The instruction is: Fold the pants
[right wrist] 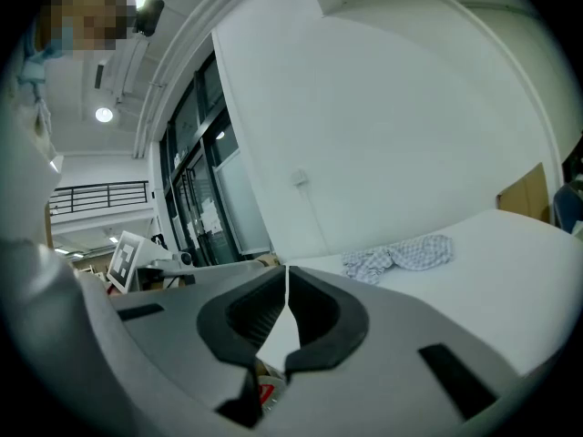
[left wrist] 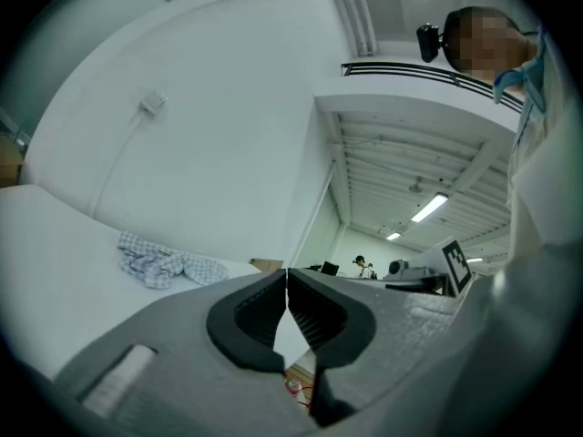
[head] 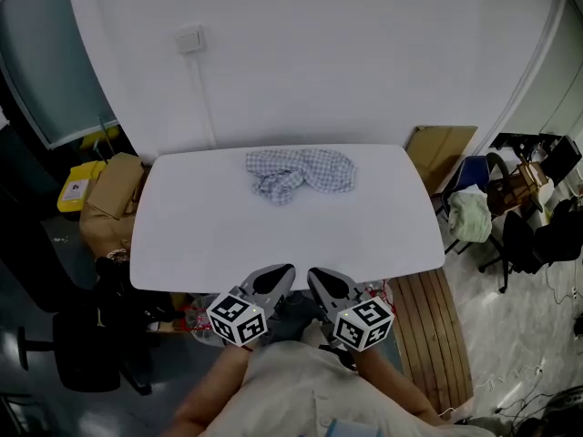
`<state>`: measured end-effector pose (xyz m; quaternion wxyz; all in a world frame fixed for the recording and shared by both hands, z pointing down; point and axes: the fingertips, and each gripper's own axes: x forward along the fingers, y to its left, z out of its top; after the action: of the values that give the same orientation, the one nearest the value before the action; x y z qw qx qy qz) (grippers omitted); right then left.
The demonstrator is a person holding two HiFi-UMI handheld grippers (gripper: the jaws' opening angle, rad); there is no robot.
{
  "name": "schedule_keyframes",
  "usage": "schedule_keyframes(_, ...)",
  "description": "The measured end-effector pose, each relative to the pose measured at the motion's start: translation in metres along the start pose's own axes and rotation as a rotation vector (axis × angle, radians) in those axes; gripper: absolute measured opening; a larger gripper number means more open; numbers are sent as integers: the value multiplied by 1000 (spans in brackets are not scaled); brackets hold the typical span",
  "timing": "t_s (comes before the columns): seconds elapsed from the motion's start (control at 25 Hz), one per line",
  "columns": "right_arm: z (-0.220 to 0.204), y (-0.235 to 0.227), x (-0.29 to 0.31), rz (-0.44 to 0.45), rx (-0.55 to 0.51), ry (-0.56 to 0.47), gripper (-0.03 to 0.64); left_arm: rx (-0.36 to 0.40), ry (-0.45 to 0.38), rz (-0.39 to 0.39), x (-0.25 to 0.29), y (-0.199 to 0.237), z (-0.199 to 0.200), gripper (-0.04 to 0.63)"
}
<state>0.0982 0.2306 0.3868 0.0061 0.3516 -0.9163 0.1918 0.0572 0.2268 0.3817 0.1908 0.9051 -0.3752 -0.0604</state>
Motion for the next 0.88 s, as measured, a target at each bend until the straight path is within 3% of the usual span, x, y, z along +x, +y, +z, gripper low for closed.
schedule_keyframes(0.6, 40, -106, 38, 52, 11, 60, 18, -60, 12, 71, 104, 41, 13, 12)
schedule_keyframes(0.88, 55, -131, 55, 95, 6, 80, 18, -62, -1, 120, 127, 54, 22, 12)
